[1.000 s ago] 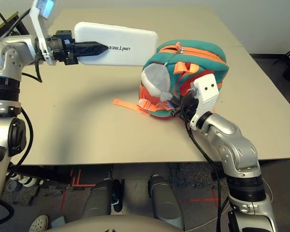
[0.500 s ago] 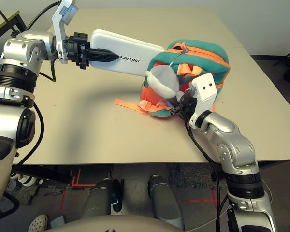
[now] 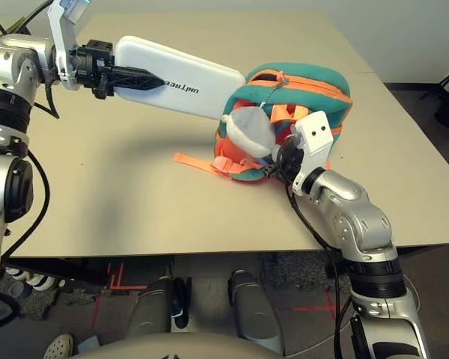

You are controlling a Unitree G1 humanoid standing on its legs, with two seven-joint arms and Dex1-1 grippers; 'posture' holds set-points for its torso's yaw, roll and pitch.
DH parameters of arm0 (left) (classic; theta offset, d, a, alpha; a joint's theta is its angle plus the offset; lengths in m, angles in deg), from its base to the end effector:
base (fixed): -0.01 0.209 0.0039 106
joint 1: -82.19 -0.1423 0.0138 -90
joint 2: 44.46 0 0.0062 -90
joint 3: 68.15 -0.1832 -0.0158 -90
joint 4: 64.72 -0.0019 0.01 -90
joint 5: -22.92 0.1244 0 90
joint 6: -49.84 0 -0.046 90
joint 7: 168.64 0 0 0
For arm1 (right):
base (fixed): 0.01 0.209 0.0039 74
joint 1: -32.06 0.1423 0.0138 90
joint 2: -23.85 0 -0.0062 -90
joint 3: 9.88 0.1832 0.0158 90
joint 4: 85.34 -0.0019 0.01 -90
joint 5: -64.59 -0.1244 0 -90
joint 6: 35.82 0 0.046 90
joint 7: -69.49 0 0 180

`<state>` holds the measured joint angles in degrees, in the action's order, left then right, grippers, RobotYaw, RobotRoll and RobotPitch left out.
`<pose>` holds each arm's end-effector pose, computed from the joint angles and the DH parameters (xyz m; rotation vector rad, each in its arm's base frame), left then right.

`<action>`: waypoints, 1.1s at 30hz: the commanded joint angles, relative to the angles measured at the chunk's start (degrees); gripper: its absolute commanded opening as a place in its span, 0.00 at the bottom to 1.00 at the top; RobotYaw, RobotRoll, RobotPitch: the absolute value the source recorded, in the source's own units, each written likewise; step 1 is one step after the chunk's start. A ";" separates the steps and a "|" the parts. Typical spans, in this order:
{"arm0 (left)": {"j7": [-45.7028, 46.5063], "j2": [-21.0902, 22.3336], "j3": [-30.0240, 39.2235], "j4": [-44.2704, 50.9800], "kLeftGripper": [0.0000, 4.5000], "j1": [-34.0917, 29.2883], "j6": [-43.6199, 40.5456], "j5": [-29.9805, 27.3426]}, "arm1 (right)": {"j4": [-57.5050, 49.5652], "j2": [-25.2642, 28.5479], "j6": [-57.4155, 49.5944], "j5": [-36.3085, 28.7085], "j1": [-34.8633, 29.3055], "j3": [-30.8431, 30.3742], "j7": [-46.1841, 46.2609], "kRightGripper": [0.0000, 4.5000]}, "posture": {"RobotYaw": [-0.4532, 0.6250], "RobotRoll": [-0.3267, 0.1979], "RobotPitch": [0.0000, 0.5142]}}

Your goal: Put the pencil case into the backpack and zip it.

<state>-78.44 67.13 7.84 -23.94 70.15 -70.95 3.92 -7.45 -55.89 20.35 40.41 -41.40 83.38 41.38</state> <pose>0.3441 0.2256 0.2983 0.2000 0.2562 -1.3858 0.2328 -0.2116 0.1329 -0.0447 0.1108 0.5856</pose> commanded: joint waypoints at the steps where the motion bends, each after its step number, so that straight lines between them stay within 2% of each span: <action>1: -2.70 -0.80 -3.14 1.53 0.27 0.73 1.80 -2.45 | 2.85 0.26 -1.49 1.40 -0.65 -1.02 -0.13 0.03 | 0.20 0.62 0.20; 8: -2.70 -3.18 -7.19 -1.97 0.27 3.08 7.60 -2.20 | 2.83 0.12 -1.42 1.76 -0.59 -0.82 -0.12 0.03 | 0.19 0.62 0.20; 12: -2.70 -7.76 -7.81 -8.29 0.27 6.42 15.29 1.75 | 2.62 -0.14 -1.46 1.99 -0.64 -0.88 0.13 0.03 | 0.18 0.62 0.21; 17: -2.29 -13.52 -5.11 -15.76 0.27 8.99 22.45 7.61 | 2.33 -0.56 -1.56 2.16 -0.70 -1.21 0.42 0.03 | 0.17 0.62 0.21; 24: 2.14 -21.18 -0.25 -20.62 0.27 8.17 26.31 11.22 | 2.39 -1.12 -1.18 2.65 -0.51 -1.75 0.63 0.03 | 0.17 0.62 0.22; 33: 7.99 -26.33 4.22 -22.29 0.27 4.83 28.00 14.58 | 2.64 -1.78 -0.90 3.29 -0.21 -1.98 0.37 0.03 | 0.17 0.62 0.22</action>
<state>-68.40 43.75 11.89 -45.61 75.76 -43.43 18.08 -6.87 -57.15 21.21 42.75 -41.19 83.27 41.61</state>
